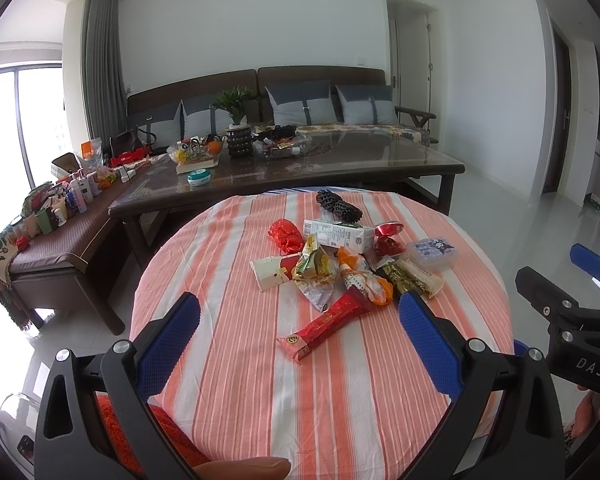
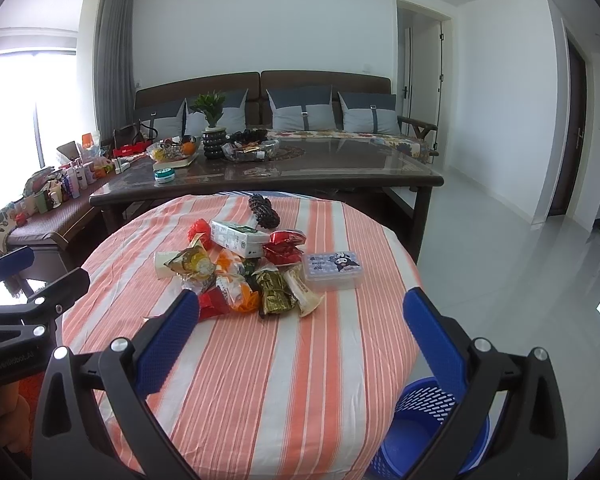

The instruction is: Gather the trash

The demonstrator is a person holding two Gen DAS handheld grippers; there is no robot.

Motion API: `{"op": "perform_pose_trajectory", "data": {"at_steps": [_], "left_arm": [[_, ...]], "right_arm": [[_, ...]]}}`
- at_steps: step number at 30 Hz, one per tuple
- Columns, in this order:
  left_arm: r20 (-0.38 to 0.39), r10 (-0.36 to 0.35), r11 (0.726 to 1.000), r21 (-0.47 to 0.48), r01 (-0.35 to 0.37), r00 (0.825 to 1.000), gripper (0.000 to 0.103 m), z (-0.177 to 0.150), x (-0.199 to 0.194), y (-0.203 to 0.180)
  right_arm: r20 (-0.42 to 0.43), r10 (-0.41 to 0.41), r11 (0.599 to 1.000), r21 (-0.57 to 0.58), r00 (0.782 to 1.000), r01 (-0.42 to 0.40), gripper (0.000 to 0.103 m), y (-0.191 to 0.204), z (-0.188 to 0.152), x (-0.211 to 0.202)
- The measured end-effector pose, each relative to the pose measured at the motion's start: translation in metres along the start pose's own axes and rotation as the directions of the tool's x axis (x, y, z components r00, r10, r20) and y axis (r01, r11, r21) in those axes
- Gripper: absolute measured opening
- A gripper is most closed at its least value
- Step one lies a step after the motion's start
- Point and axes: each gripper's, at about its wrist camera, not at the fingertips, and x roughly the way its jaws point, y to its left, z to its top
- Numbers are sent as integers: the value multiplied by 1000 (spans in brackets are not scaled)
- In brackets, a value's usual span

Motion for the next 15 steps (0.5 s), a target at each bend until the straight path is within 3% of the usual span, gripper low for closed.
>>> {"op": "perform_pose_trajectory", "data": {"at_steps": [15], "left_arm": [[-1,0,1000,1,0,1000,99,0,1,0]], "right_arm": [[0,-1,1000,0,1000,1,98,0,0,1]]}}
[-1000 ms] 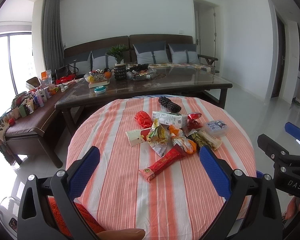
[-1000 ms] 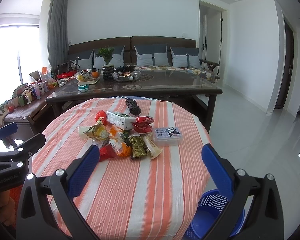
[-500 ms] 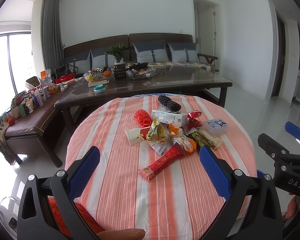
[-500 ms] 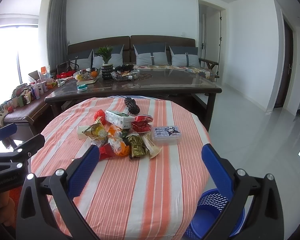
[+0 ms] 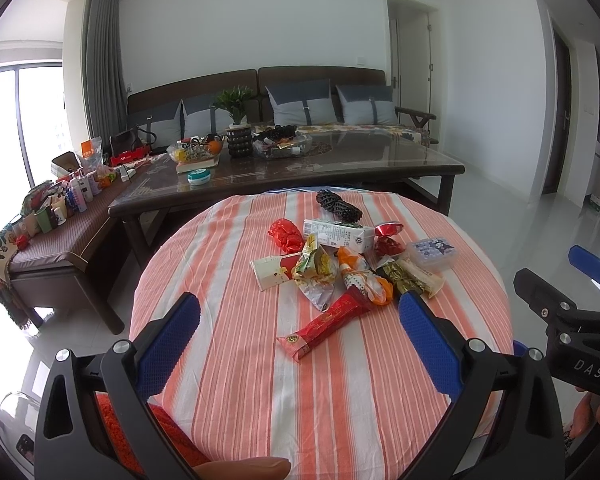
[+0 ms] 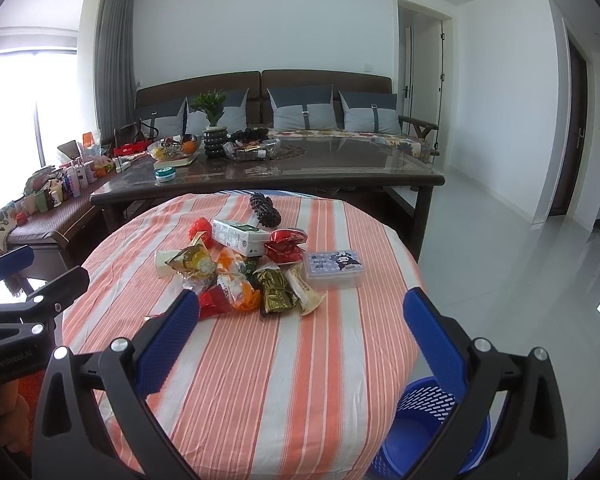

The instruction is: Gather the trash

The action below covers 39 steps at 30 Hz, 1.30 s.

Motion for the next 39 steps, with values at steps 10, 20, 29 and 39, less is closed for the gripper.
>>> {"op": "perform_pose_trajectory", "data": {"at_steps": [10,20,29,39], "left_arm": [[-15,-2,1000,2,2,1000,99,-3,7,2],[-242,-69,998,-1,71,968,99,-47,72,4],[-396,-225,968,15,251,890,99,-56,131,3],[-449,-183,921,232,312,875,91,-44,185,-16]], "right_arm": [[-7,-4,1000,3,1000,4,98,-1,-1,2],[-74,28,998,53,997,-24,98,-22,-31,33],[-290,123,991,94,949,-100,98,-37,-65,96],[-407,223,975,77,886,-210,98,-56,-23,178]]}}
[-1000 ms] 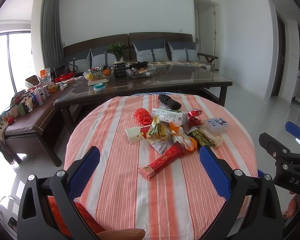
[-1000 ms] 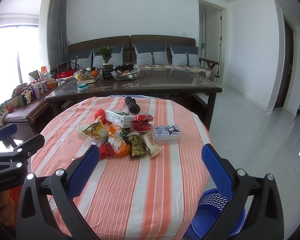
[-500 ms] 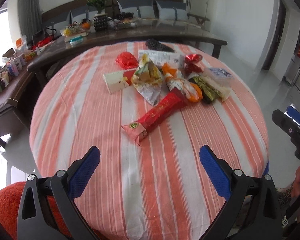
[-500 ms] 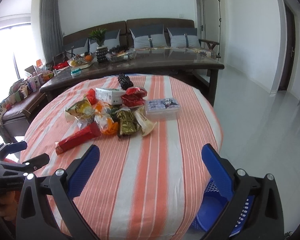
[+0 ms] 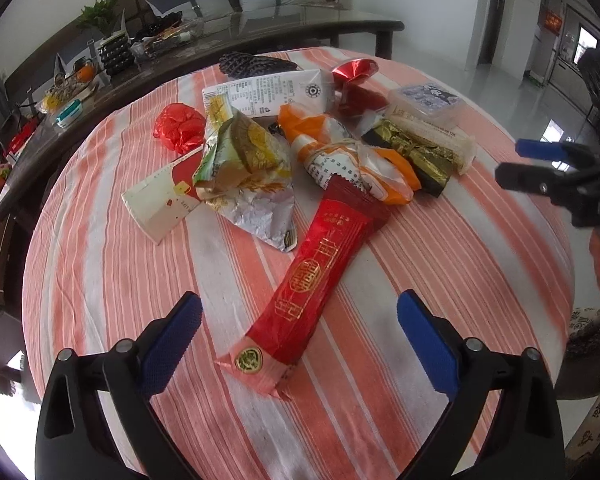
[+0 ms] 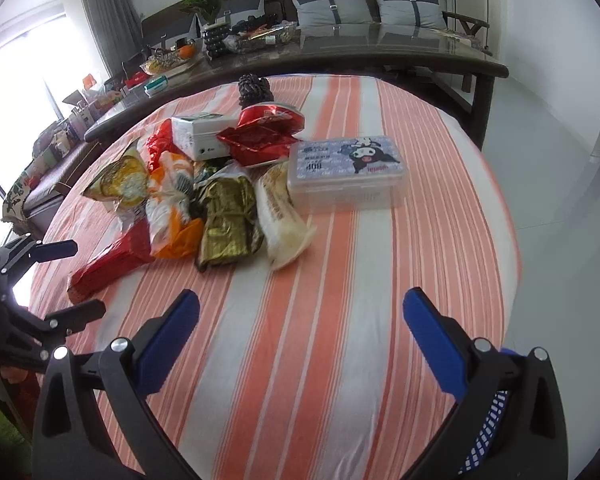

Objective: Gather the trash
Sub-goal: 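Grasp the red snack bar wrapper with left tool while right grasps cream wrapper, then carry both wrappers over the blue wastebasket and open both tools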

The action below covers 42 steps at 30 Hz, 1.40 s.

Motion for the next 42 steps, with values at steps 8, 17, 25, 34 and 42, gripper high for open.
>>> {"op": "perform_pose_trajectory", "data": {"at_steps": [8,17,25,34,42], "left_arm": [[-35,-42,999,28,43,998,33,5,8,0],[-64,-222,973,-85,216,973,34,-15,-10,-2],[-63,-124,992,27,126,990,53,-10,-5,-24],[-86,-100,993,52,104,991,22,-2,-4,-23],[44,-226,960,-162,230,973,21,14,-53,-1]], "right_arm": [[-125,59,996,-65,990,-68,43,0,26,29],[-202,185,982,66,962,-175,29,-6,-22,-20],[-191,97,995,4,977,-98,45,-9,-23,-31],[-274,62,992,-88,960,-89,18,6,2,0],[-50,107,994,44,993,-105,17,-37,2,-66]]}}
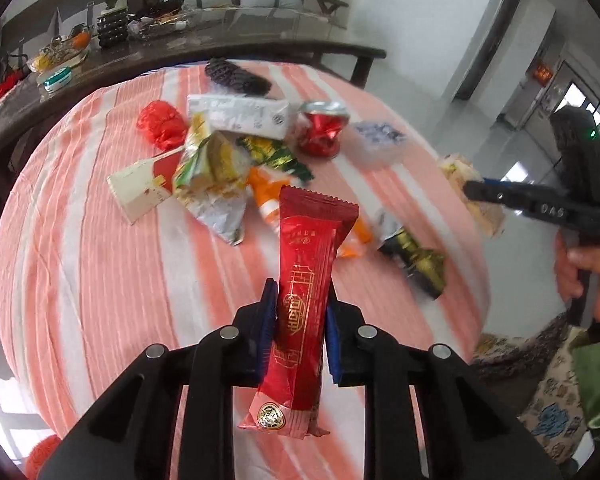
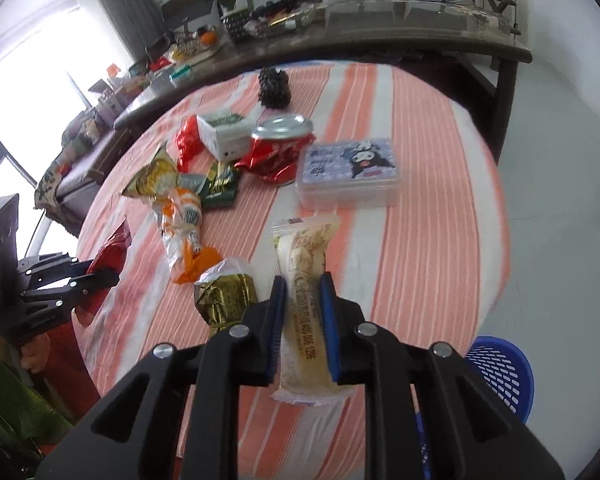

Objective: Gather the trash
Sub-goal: 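Carry both wrappers over the blue wastebasket and open both tools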

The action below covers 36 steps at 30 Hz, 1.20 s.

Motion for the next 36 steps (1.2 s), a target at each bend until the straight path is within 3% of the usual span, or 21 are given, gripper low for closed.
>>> {"op": "perform_pose_trajectory", "data": {"at_steps": [3,7,14,19,25,26,27,28,29,32,36], "left_arm": [[21,-72,996,50,71,997,21,13,-5,-45],[-25,-191,975,112,193,981,21,30,23,-129],[-139,-243,949,172,265,960,22,29,118,-250],[-197,-225,948,183,261,954,22,20,185,-294],[-218,-222,950,171,261,950,25,18,244,-315],[-216,-219,951,169,258,952,28,18,251,-317],[-213,-220,952,168,257,952,33,18,258,-319],[-212,-223,951,169,260,952,47,19,266,-323],[-208,-221,950,173,259,953,57,19,269,-326],[-180,-218,945,207,253,959,71,20,269,-334],[-98,-246,933,247,263,964,90,14,226,-329]], "right_arm": [[43,-53,997,53,998,50,17,-31,-14,-31],[43,-161,976,152,986,153,17,-87,-48,-59],[30,-277,912,324,960,253,17,-166,-112,-76],[16,-287,868,428,958,253,17,-208,-143,-67],[22,-264,830,514,964,215,20,-235,-155,-62],[26,-260,825,526,965,208,23,-237,-157,-61],[33,-254,818,541,967,196,35,-239,-158,-60],[36,-253,810,555,967,192,47,-241,-159,-60],[38,-256,805,562,966,191,49,-243,-160,-60],[58,-267,790,585,962,184,55,-246,-159,-67],[107,-305,778,602,946,183,74,-243,-155,-86]]}}
